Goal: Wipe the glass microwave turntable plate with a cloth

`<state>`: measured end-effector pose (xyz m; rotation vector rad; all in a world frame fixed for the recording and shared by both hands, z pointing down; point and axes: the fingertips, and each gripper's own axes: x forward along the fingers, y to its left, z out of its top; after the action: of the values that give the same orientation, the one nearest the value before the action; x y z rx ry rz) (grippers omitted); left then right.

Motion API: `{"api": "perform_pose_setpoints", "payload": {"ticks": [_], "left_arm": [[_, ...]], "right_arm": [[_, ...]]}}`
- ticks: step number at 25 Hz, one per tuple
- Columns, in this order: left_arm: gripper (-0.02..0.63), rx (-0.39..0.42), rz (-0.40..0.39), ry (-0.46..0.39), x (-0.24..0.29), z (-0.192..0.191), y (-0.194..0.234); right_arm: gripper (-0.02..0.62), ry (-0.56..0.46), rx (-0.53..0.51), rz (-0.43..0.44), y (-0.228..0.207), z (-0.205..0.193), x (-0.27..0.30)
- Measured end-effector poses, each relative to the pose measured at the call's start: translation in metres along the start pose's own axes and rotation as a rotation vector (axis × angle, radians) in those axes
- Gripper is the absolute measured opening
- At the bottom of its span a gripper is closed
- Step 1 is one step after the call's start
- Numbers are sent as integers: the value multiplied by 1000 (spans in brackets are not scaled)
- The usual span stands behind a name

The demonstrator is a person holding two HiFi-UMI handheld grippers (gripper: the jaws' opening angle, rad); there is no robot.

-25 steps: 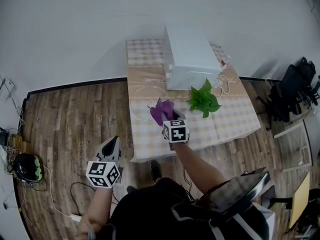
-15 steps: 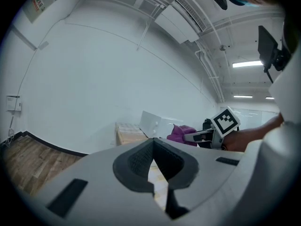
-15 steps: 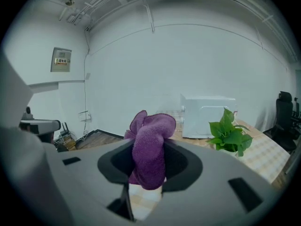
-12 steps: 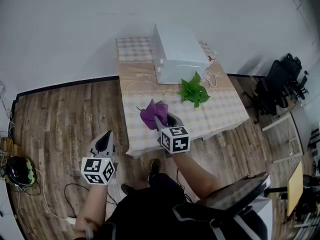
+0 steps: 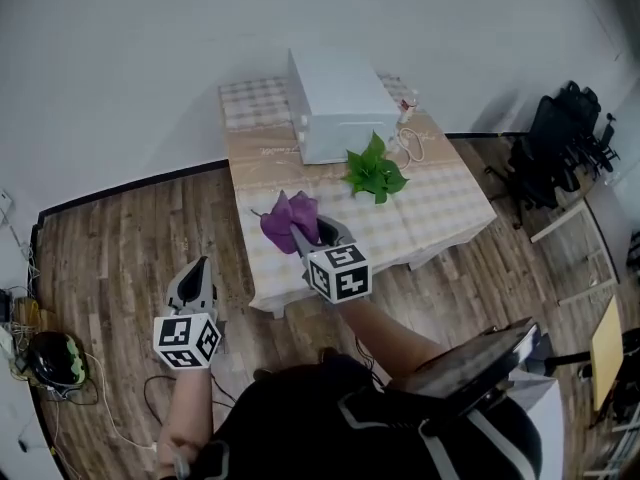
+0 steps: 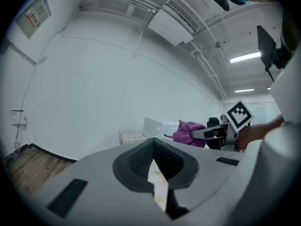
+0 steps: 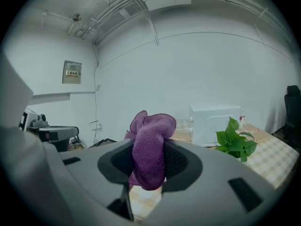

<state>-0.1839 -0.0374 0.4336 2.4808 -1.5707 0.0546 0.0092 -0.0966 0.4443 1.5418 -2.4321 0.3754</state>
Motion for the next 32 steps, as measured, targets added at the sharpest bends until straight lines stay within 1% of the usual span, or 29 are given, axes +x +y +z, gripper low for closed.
{"api": "perform_pose_setpoints", "payload": {"ticks": [4, 6, 8, 10, 14, 19, 25, 30, 32], "left_arm": [[3, 4, 8, 6, 7, 4, -12], [3, 23, 6, 9, 12, 6, -21], [3, 49, 9, 6, 18, 9, -28], [3, 60, 13, 5, 24, 10, -34], [3, 51, 18, 10, 34, 10, -44], [3, 79, 35, 9, 43, 14, -50], [3, 70, 44, 9, 52, 15, -57], [3, 102, 44, 22, 59, 12, -65], [3, 97, 39, 25, 61, 13, -67]], "right_arm": [[146, -2, 6, 6, -13, 4, -9], [144, -9, 17, 32, -19, 8, -11], [141, -21, 4, 66, -21, 13, -13], [141, -26, -12, 82, -25, 17, -15], [141, -24, -5, 82, -38, 18, -19], [137, -37, -20, 104, -45, 24, -19], [132, -56, -32, 105, -57, 27, -25], [130, -39, -52, 114, -65, 26, -24], [130, -47, -52, 115, -66, 28, -24]]}}
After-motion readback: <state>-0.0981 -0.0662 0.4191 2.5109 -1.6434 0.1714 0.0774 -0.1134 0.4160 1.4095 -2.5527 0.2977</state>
